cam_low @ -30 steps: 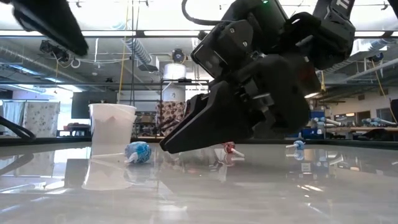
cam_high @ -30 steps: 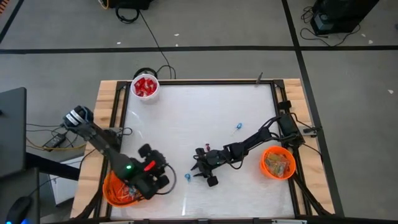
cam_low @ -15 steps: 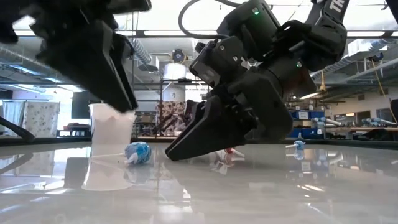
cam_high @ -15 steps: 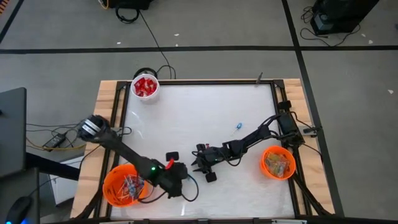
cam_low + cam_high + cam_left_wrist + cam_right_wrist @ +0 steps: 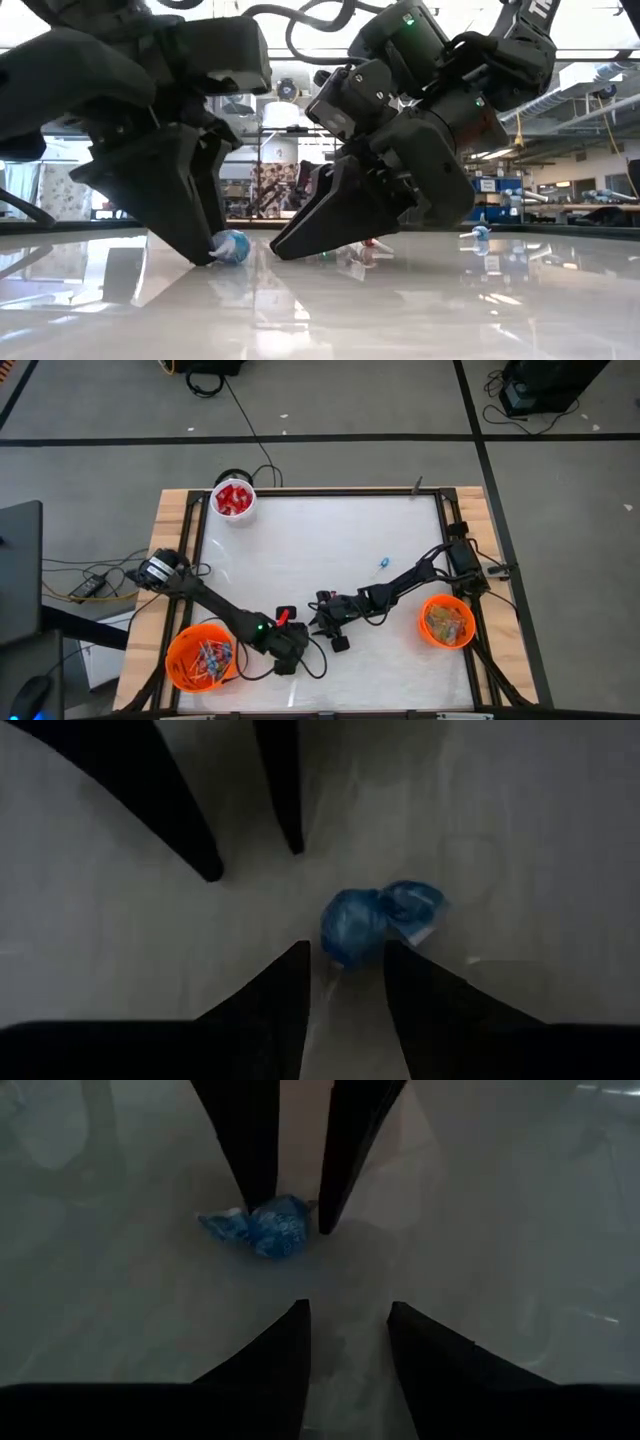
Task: Sort candy by brand, put in halloween buckets
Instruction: Put the left blue sucker into the left orange bucket
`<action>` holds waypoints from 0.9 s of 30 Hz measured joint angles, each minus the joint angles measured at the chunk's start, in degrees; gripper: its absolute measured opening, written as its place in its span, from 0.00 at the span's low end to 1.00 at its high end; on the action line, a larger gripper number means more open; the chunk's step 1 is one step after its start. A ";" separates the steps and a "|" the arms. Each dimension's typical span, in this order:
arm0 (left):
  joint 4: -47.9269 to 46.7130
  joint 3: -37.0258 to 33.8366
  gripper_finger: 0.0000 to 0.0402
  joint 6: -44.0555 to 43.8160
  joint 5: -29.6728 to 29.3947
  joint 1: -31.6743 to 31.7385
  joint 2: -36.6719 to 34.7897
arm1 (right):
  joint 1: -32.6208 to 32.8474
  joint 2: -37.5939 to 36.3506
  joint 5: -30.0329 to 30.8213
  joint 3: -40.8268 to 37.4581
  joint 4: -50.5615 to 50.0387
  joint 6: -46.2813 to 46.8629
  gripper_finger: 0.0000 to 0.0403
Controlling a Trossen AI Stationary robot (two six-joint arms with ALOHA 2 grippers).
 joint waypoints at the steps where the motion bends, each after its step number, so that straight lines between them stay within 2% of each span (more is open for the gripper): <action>1: 0.70 -0.63 0.33 0.12 0.59 0.26 -0.06 | -0.16 0.00 -0.08 -0.01 0.00 -0.27 0.37; 5: 1.24 -1.59 0.27 1.54 2.58 0.79 -0.19 | -0.55 0.02 -0.43 -0.02 -0.19 -0.43 0.37; 11: 2.41 -1.82 0.03 3.37 3.38 1.16 -0.17 | -0.59 -0.20 -0.09 -0.06 -0.65 -0.47 0.37; 17: 0.89 -1.82 0.04 3.28 0.96 1.12 -0.95 | -0.66 -0.95 0.78 -0.17 -1.54 -0.55 0.37; 22: -13.91 -2.37 0.05 -1.36 -1.51 0.56 -6.79 | -0.92 -1.08 1.70 -0.17 -2.05 -1.32 0.37; 27: -25.37 -2.12 0.05 -9.08 -2.73 -1.45 -16.06 | -1.50 -1.18 1.69 -0.11 -3.12 -1.22 0.37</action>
